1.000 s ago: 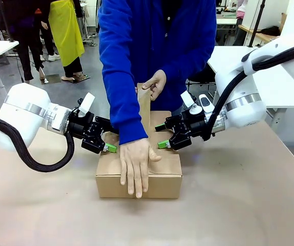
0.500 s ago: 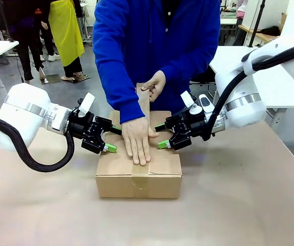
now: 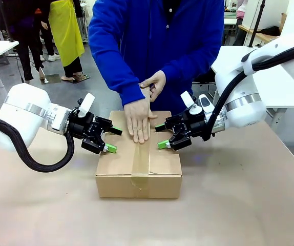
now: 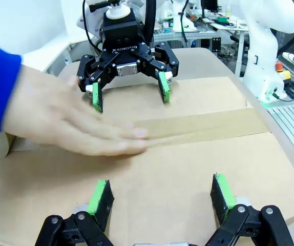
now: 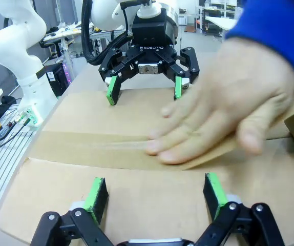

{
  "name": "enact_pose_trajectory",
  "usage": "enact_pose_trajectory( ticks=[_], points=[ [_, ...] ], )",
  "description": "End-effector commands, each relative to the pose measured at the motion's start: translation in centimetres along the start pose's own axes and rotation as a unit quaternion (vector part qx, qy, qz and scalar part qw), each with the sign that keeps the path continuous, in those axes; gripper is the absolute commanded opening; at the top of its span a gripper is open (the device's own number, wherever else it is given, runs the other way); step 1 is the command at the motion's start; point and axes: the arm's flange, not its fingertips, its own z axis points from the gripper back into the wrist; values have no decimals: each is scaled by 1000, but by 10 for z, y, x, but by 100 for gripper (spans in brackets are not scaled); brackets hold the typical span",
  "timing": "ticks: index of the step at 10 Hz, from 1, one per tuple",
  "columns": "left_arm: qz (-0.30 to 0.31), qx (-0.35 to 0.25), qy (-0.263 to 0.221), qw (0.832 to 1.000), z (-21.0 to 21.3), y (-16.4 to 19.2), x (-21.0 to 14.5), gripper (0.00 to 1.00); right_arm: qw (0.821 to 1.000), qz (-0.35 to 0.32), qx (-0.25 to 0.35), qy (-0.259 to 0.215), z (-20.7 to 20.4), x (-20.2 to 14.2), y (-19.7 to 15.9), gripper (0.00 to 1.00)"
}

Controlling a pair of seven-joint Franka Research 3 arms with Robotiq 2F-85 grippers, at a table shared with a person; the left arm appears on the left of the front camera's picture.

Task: Pack the gift set into the box.
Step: Press and hold the closed box until the human finishes sealing it.

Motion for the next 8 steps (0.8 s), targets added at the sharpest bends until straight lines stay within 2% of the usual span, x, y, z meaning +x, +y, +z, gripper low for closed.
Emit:
enact_pose_trajectory(
  ticks=[1, 8],
  points=[
    [-4, -1, -2, 1000, 0, -1, -2, 100, 1000, 1, 0, 1, 0, -1, 0, 100],
    [-4, -1, -2, 1000, 0, -1, -2, 100, 1000, 1, 0, 1, 0, -1, 0, 100]
  ],
)
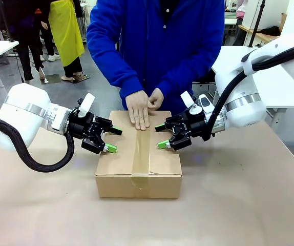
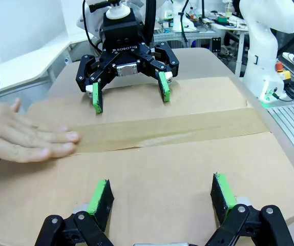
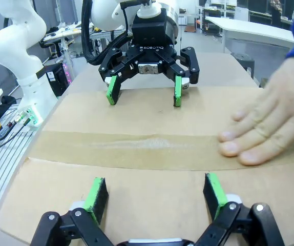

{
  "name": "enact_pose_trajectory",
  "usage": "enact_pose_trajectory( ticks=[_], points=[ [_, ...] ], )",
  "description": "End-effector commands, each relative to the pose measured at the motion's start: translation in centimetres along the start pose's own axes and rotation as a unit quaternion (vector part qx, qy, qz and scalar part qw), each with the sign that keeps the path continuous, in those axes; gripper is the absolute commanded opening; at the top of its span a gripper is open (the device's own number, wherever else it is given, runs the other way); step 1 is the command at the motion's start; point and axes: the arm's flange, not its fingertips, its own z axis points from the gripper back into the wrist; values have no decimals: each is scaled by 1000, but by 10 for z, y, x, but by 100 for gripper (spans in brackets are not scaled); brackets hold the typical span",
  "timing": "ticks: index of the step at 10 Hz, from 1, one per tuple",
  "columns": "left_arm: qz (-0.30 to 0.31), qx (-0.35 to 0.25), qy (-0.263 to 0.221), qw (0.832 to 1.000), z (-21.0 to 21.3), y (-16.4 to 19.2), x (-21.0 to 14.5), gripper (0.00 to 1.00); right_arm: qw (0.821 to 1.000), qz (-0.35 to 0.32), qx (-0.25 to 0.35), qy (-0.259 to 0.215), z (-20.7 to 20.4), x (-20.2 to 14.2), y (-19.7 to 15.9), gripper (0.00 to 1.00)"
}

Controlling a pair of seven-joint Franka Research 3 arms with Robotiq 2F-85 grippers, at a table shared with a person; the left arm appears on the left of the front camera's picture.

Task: Pack the gift set into the box.
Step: Press and hold the closed box until the human finishes sealing it.

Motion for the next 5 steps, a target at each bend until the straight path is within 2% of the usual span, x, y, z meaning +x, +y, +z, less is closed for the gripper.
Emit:
enact_pose_trajectory(
  ticks=[1, 5],
  points=[
    [-4, -1, -2, 1000, 0, -1, -2, 100, 1000, 2, 0, 1, 0, -1, 0, 100],
    [-4, -1, -2, 1000, 0, -1, -2, 100, 1000, 2, 0, 1, 0, -1, 0, 100]
  ],
)
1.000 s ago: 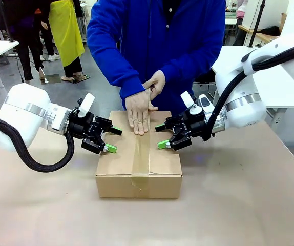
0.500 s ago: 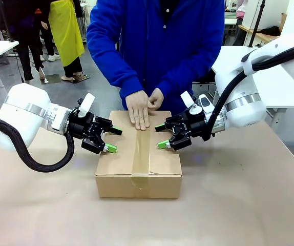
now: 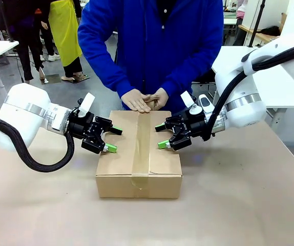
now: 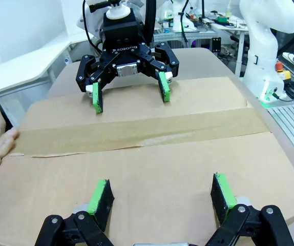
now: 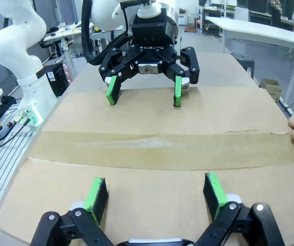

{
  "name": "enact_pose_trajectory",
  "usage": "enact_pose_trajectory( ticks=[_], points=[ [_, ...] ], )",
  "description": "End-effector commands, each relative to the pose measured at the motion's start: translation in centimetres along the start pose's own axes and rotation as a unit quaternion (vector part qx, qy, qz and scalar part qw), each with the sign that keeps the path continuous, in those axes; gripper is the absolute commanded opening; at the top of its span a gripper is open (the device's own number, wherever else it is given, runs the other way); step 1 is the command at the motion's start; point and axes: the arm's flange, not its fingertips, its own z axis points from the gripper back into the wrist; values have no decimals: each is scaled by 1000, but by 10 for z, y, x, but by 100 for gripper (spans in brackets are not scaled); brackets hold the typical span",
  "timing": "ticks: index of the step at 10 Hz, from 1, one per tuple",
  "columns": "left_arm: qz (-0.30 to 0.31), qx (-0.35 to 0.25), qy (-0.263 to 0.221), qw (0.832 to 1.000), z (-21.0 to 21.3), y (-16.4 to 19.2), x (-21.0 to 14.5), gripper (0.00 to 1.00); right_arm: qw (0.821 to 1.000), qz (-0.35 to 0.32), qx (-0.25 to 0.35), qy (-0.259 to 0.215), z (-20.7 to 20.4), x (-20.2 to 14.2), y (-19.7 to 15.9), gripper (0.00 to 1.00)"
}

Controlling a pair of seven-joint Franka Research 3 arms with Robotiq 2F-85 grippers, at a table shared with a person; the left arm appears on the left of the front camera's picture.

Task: Pack the gift set into the box.
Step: Press and hold the closed box until the human finishes sealing it.

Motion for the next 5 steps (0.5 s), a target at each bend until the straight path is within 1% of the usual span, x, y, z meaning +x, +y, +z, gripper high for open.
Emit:
enact_pose_trajectory(
  ticks=[1, 5],
  points=[
    [-4, -1, -1, 1000, 0, -1, -2, 100, 1000, 1, 0, 1, 0, -1, 0, 100],
    [-4, -1, -1, 1000, 0, -1, -2, 100, 1000, 1, 0, 1, 0, -1, 0, 100]
  ],
)
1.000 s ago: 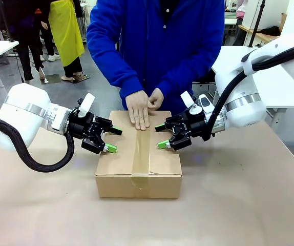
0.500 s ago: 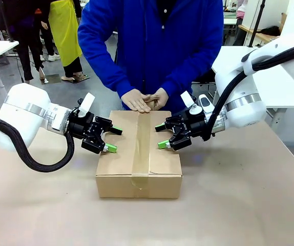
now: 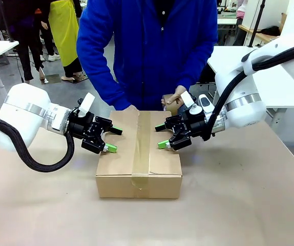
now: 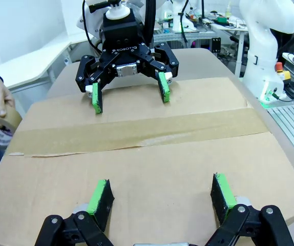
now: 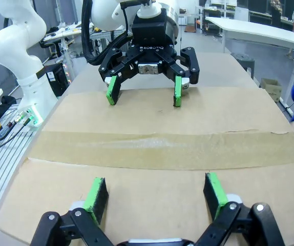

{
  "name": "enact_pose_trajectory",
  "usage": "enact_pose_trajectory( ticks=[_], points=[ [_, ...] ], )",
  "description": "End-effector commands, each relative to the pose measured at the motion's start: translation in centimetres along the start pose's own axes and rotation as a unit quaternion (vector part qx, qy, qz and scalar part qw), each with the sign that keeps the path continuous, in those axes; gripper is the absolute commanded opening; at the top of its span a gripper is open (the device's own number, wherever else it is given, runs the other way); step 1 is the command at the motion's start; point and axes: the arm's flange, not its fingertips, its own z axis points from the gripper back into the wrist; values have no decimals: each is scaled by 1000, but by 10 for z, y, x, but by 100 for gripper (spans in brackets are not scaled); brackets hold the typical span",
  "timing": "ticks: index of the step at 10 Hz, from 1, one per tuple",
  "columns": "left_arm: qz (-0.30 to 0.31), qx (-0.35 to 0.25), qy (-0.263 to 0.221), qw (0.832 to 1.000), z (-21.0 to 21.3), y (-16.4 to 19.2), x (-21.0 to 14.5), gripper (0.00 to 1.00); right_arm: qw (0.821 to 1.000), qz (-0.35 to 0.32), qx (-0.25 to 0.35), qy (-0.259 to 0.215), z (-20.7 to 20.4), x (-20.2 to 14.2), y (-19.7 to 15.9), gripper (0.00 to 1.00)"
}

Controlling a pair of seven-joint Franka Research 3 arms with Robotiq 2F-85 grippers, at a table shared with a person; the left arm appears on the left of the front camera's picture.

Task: Pack the gift set into the box.
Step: Press and hold the closed box until the human finishes sealing it.

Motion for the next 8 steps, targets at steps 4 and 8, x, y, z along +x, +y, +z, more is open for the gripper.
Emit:
enact_pose_trajectory(
  ticks=[4, 8],
  points=[
    [-4, -1, -1, 1000, 0, -1, -2, 100, 1000, 1, 0, 1, 0, -2, 0, 100],
    [-3, -55, -29, 998, 2, -14, 20, 100, 996, 28, 61, -54, -9, 12, 6, 100]
  ],
)
